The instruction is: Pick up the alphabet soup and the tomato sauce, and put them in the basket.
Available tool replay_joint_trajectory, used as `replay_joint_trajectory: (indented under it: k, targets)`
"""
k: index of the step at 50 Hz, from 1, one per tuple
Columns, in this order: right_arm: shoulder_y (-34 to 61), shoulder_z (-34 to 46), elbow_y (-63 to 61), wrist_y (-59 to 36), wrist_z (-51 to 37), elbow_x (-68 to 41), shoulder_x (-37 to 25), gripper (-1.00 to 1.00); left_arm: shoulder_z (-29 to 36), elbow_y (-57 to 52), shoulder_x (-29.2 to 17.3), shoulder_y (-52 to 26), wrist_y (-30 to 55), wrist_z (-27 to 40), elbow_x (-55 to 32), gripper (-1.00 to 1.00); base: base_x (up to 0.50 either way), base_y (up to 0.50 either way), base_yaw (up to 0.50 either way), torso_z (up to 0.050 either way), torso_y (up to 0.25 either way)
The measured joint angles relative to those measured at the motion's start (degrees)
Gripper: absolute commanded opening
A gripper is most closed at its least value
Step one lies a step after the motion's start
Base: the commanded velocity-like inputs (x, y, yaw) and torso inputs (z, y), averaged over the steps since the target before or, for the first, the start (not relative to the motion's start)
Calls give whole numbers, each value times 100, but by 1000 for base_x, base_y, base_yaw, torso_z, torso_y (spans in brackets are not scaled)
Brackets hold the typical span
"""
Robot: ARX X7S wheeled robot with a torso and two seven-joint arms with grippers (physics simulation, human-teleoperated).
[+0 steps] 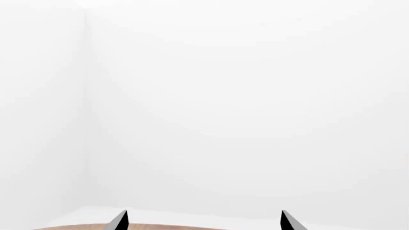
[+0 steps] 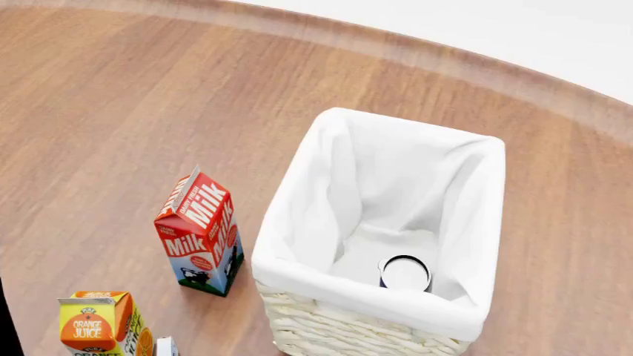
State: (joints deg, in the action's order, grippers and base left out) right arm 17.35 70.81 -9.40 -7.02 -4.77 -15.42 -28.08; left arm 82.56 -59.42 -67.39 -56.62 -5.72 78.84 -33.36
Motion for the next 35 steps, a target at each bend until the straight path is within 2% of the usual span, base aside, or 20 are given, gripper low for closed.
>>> replay_joint_trajectory:
  k: [35]
  targets:
    - [84, -76, 1272, 203, -2, -33, 735, 100, 265, 15, -57, -225, -92, 74, 16, 100, 0, 0, 0, 0, 0]
